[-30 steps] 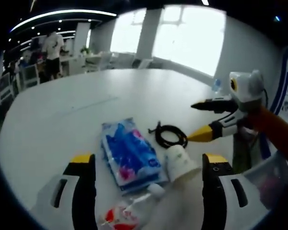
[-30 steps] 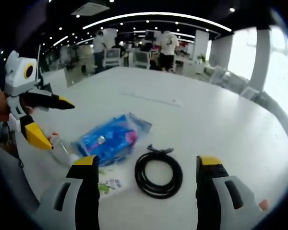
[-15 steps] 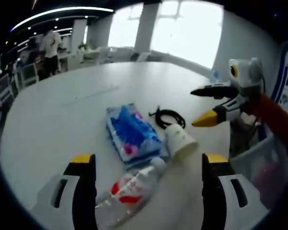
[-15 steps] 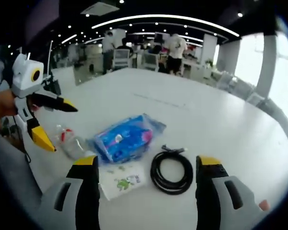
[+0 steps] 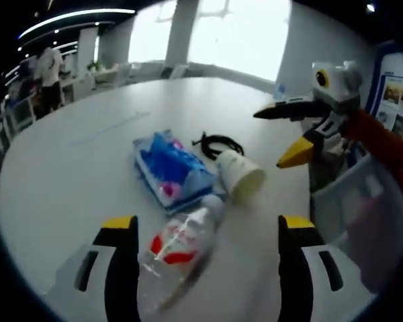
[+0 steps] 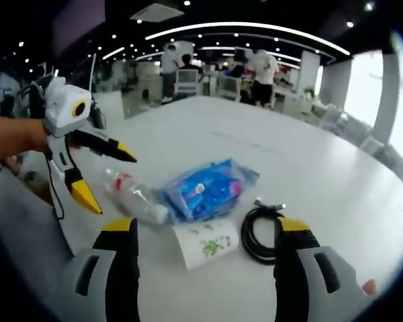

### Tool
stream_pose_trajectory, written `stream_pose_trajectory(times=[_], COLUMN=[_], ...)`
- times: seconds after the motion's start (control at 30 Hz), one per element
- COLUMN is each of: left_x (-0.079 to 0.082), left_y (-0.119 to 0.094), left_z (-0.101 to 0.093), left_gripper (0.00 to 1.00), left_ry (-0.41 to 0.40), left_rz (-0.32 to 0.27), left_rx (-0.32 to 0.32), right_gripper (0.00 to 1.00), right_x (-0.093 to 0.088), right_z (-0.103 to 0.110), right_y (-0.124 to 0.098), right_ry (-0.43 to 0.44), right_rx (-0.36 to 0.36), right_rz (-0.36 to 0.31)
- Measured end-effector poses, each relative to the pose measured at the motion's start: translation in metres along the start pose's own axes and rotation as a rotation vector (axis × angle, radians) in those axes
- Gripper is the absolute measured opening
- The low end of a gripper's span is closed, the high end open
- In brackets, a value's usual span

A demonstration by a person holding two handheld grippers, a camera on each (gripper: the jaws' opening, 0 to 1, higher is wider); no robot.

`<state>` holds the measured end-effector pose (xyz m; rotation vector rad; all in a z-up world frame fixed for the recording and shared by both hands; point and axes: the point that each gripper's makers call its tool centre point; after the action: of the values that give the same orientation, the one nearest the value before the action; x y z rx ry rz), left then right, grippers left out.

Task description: Arrange the tabletop items into an orderly group along one side of the table until the central work area is clear of visible clutter.

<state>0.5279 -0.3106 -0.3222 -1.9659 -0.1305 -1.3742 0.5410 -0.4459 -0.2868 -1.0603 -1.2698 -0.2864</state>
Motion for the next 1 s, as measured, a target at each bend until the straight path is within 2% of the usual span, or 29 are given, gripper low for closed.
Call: stream_pose_trajectory(times=[0.1,0.23,0.47,0.67,0.87,1.0], left_x=[-0.008,-0.013,-0.02,-0.022,-0.031,-0.035], left_y=[0.001,0.0,-0.001,0.001,0.008,0.013], left_z=[0.001,0.008,0.014,0.016,0.015,0.018], left_gripper=[0.79,0.77,0.68,0.69,0.65,0.62], left_ry=[0.022,0.038,0.076,0.097,0.136,0.133], left_rz=[0.021,0.018,0.024,0.033,0.07,0.079], left_rx=[-0.027,-0.059,-0.128,-0.165,-0.208,-0.221], right_gripper=[0.82,0.83,0.83,0.84,0.84,0.84], right_x=[-0.002,-0.004,-0.008,-0.013,-0.015,-0.016], right_z=[0.007,0.018,0.045,0.059,0.068,0.071], right_y=[-0.004,-0.01,-0.016,-0.018,-0.02,-0.022], right_ry=[0.021,0.034,-0.05,-0.086,-0.092,-0.094], right_rx=[0.041,0.099,0.245,0.31,0.358,0.371], right_rz=[-0.009,-0.021,-0.021,-0.005,-0.007,-0.007])
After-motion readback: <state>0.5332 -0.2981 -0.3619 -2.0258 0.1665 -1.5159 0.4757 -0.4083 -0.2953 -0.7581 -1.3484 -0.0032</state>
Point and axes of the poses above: the point that each gripper's makers call its tool centre point, and the gripper's own axes: y roughly forward along the fingers, z roughly to its left, x roughly out of its top, and after that the axes turned 5 degrees about -z, right-handed
